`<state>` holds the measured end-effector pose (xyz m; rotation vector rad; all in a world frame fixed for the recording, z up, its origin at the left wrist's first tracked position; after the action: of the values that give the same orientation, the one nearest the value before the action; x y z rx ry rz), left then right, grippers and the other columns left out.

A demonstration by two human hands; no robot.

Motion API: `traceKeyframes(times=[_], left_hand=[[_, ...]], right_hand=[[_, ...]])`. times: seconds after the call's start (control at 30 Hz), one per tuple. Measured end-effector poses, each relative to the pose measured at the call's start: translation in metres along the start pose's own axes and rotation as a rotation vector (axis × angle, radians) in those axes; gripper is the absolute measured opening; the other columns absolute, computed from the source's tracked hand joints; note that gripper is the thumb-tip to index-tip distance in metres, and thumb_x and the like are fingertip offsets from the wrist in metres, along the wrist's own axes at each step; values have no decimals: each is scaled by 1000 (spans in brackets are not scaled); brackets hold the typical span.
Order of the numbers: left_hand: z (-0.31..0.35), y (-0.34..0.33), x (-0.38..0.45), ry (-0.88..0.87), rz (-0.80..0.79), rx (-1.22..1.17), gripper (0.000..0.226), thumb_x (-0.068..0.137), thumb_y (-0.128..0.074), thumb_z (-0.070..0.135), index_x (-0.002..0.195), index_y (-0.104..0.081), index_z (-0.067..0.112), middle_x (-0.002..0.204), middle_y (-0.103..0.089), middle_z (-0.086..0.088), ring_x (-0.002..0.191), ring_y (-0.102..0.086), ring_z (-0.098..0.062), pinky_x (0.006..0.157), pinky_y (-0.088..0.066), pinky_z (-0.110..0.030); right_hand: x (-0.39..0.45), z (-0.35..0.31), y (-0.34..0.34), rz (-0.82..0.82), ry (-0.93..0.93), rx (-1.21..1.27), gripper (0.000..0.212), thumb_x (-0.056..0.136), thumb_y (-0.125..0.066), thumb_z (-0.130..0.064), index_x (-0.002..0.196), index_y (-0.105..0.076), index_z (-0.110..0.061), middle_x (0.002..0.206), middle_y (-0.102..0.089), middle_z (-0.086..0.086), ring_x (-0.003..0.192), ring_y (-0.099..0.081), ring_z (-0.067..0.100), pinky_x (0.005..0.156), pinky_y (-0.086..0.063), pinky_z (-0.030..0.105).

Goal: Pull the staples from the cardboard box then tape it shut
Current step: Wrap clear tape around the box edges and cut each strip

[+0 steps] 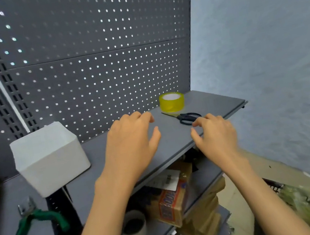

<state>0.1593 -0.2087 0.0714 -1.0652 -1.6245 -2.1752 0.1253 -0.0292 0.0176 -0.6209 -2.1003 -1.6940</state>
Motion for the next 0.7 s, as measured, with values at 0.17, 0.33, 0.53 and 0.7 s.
traceKeyframes(times=[0.17, 0.33, 0.53, 0.7], left_hand=[[2, -41, 38, -7, -58, 37, 30, 93, -44, 36, 117, -57, 22, 113, -62, 6, 103, -54, -19, 79, -33, -28], [-1, -93, 96, -9, -123, 74, 29, 92, -45, 32, 115, -58, 18, 111, -63, -1, 101, -55, -25, 81, -37, -33], [-4, -163, 159, -9, -248, 49, 30, 88, -50, 26, 115, -60, 16, 112, -63, -6, 103, -53, -29, 81, -39, -34], [-11, -210, 188, -14, -326, 75, 35, 87, -51, 25, 120, -57, 14, 116, -59, -8, 106, -50, -30, 84, -38, -34]], right_hand=[[32, 18, -24, -20, 9, 21, 28, 92, -47, -31, 111, -64, -17, 105, -64, 5, 97, -56, 28, 80, -39, 36], [71, 32, -46, -62, 15, 11, 28, 93, -47, -32, 109, -63, -16, 102, -62, 6, 95, -54, 28, 76, -35, 34], [111, 46, -74, -217, 49, 10, 32, 93, -47, -33, 118, -57, -15, 114, -59, 5, 104, -51, 27, 81, -38, 33], [127, 53, -103, -348, 57, 98, 31, 91, -52, -29, 113, -58, -8, 110, -54, 9, 104, -49, 27, 78, -39, 32]])
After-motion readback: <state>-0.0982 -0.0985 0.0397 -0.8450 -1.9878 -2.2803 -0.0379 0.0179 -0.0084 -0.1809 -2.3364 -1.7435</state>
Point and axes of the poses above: each hand's wrist, its own x-axis towards the middle knuckle, its own y-axis out of the back of the hand, z = x × y, the point moved 6 cm from there along x, towards the middle knuckle
